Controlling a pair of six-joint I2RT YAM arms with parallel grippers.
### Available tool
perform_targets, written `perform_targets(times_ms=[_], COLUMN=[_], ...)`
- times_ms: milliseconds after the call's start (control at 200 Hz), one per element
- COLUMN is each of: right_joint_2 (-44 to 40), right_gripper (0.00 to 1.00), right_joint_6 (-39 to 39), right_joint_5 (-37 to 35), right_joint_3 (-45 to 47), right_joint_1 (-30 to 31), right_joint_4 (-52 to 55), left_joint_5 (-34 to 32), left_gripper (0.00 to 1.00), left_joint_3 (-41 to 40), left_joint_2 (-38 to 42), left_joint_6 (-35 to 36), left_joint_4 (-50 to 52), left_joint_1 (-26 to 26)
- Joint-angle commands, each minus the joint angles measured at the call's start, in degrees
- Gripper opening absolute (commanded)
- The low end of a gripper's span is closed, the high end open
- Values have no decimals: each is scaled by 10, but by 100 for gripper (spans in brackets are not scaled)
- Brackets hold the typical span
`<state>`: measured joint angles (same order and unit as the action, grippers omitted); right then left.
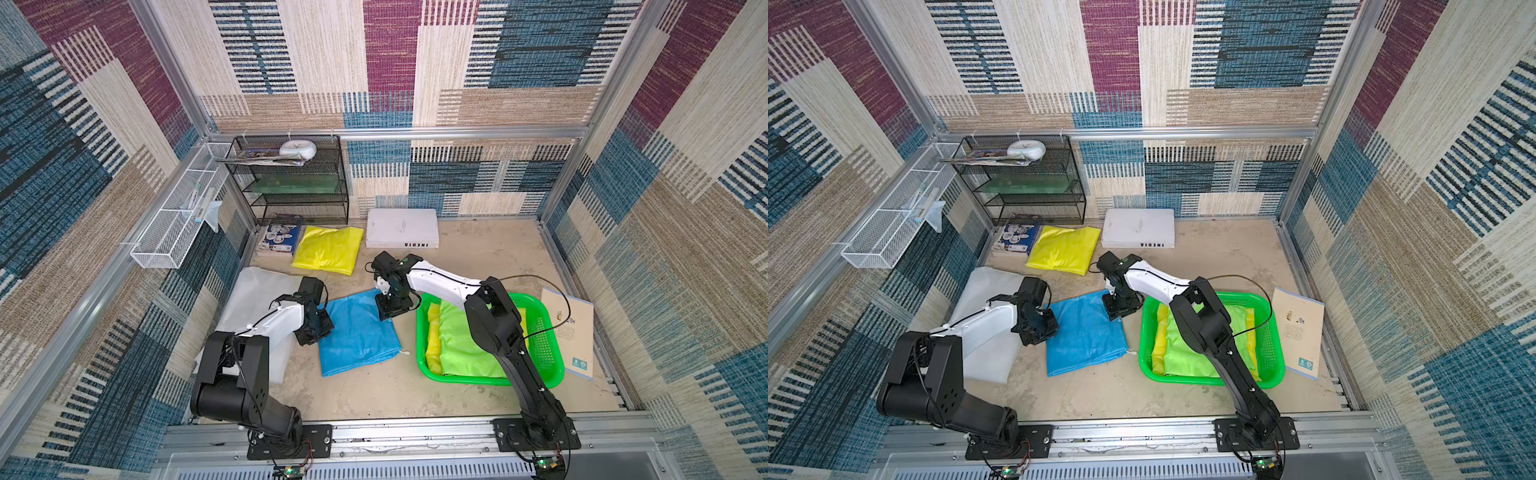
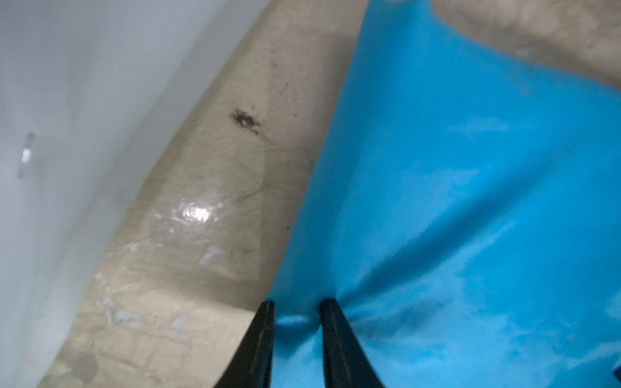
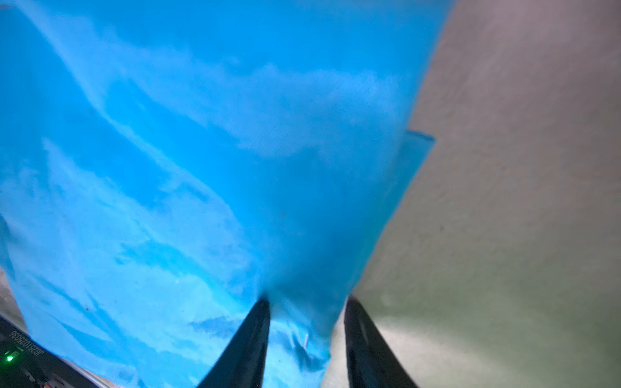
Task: Put the folded raincoat in the basket
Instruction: Pick up the raincoat from the center of the board.
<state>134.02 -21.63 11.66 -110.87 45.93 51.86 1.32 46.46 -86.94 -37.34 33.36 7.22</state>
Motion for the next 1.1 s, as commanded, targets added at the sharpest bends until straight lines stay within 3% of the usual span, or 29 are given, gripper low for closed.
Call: perform_targets(times_ms=[0,160,341,446,481,521,561,906,987,1092], right_joint_2=[-1,8,3,2,2,2,4,16,15,15], right_gripper=[45,38,13,4,3,2,2,4,4,4], right_joint_6=[1,1,6,25,35,46,58,64,64,61], right_joint_5=[27,33,26,16,10,0,-7,-13,-9,-10], right_joint_3=[5,5,22,11,4,-3,-8,-12,-12,-10], right_joint_1=[0,0,0,-1,-2,-2,-3,-4,-4,-5], right_joint_4=[-7,-7,-17,-3,7,18,28,45,43,43], left_joint_5=[3,10,19,15,15,16,20,71,113,118], left_gripper=[29,29,33,40,50,60,62,52,51,49], left_joint_3=[2,1,-4,-5,-3,-4,-8,-94,-125,-125], left_joint_2=[8,10,25,43,49,58,67,128,130,108], left_joint_6=[0,-1,-2,-5,-5,-6,-6,-20,-26,-23], left_joint_4=[31,31,28,37,42,46,46,11,-37,-49], left_joint_1=[0,0,-1,-1,-1,-1,-1,-1,0,0])
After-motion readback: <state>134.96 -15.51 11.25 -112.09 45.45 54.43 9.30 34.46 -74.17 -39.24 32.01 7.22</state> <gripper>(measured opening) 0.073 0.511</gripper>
